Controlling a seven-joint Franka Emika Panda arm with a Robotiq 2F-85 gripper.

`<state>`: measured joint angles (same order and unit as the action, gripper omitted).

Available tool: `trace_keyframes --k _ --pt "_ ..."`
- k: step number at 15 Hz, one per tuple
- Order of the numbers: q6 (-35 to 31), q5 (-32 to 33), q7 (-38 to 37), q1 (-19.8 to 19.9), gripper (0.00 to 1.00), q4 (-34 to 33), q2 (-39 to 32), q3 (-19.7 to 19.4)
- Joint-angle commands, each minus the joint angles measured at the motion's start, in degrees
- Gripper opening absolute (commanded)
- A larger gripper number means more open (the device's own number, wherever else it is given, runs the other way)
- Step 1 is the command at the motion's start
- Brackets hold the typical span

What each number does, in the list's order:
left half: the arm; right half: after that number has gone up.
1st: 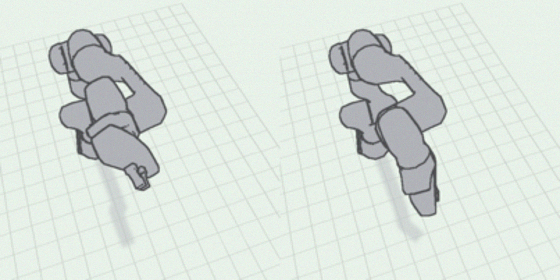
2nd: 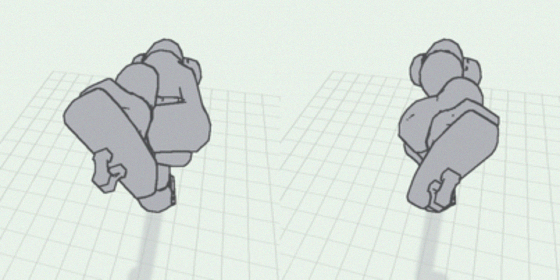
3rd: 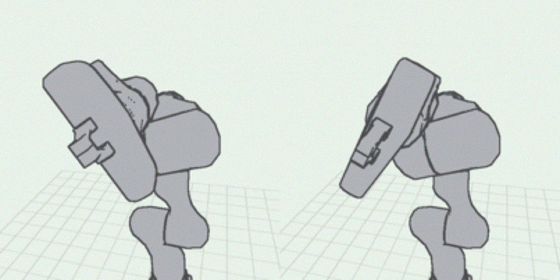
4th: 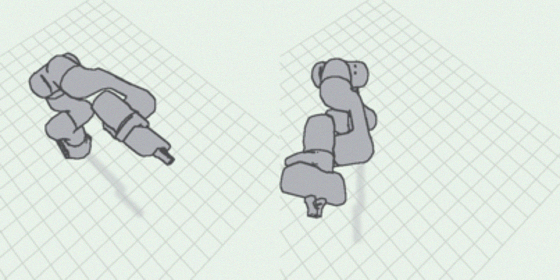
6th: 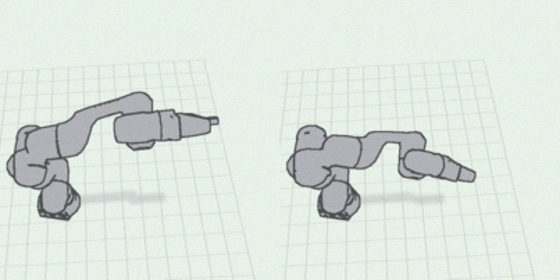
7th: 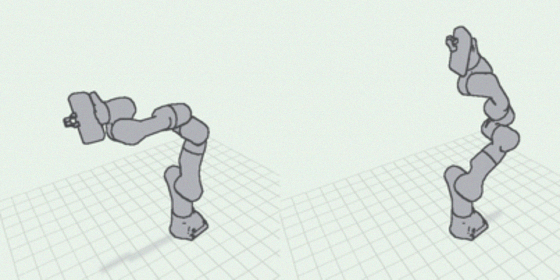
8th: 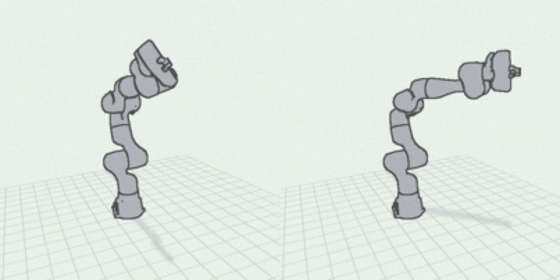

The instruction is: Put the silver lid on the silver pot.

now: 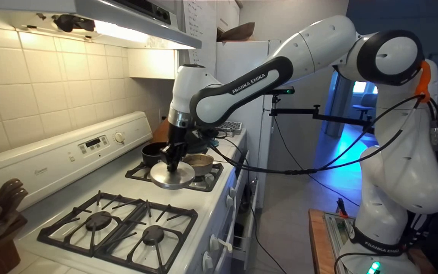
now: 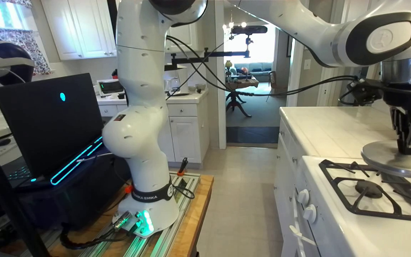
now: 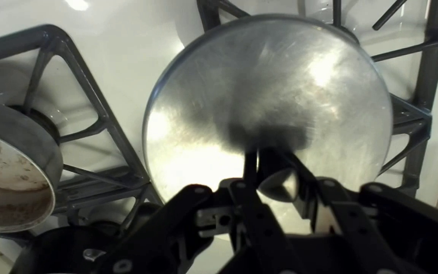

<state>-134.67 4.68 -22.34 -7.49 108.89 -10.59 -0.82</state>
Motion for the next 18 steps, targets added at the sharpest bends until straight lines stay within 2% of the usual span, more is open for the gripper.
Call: trace_keyframes --k 1,6,7,14,15,18 --pt "-1.95 0.24 -3.82 1.44 0.06 6.4 5.27 -0.42" --pt "-2.54 2.61 -6.86 3.15 0.06 9.58 8.21 -1.02" --pt "-0.83 0.39 -4.13 3.6 0.23 6.3 5.39 -0.58" --pt "-1.22 1.03 -4.83 3.82 0.23 7.82 6.63 -0.49" --pt "-1.24 1.05 -4.84 3.82 0.06 7.82 6.63 -0.49" --pt "-0.72 0.42 -6.34 4.97 0.06 5.83 5.73 -1.57"
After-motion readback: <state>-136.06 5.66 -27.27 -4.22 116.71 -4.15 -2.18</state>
